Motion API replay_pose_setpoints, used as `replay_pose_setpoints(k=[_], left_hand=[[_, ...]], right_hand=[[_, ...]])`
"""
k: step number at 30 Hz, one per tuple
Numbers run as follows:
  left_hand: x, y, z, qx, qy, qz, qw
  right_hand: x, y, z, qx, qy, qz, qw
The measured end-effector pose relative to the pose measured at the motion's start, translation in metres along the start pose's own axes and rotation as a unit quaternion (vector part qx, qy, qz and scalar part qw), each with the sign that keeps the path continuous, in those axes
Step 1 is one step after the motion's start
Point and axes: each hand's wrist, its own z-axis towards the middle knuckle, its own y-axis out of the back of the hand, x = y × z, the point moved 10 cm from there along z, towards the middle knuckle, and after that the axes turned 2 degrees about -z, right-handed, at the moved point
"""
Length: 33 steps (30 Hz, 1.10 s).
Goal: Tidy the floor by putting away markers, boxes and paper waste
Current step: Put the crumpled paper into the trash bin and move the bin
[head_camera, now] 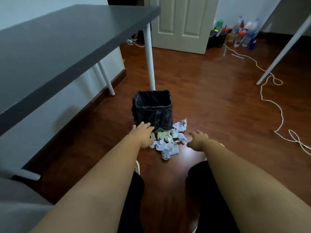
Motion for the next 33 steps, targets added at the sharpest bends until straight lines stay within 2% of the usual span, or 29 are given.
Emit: replay_pose_setpoints(k=[5,10,16,20,26,33], left_hand=[[0.003,-0.015,0.020,0.032,-0.004,0.013,0.999],[0.024,0.005,0.020,0.019,0.004,0.007,1.000],[0.054,0.033,0.006,-0.018,0.014,-0.023,0.999],[0.065,0.034,-0.007,-0.028,0.016,-0.036,0.999],[0.060,-0.012,0.007,0.019,0.025,-0.040,0.999],[0.040,-0.092,0.080,0.079,0.011,-0.068,0.994]], right_hand=[[-0.011,-0.015,0.027,0.020,-0.022,0.020,0.999],[0.012,-0.005,0.026,0.029,-0.005,0.017,0.999],[0.042,0.034,0.016,-0.007,0.000,0.008,1.000],[0.058,0.038,0.008,-0.011,0.010,-0.005,1.000],[0.051,-0.008,0.027,0.028,0.009,-0.010,1.000],[0.027,-0.071,0.092,0.078,0.000,-0.015,0.997]])
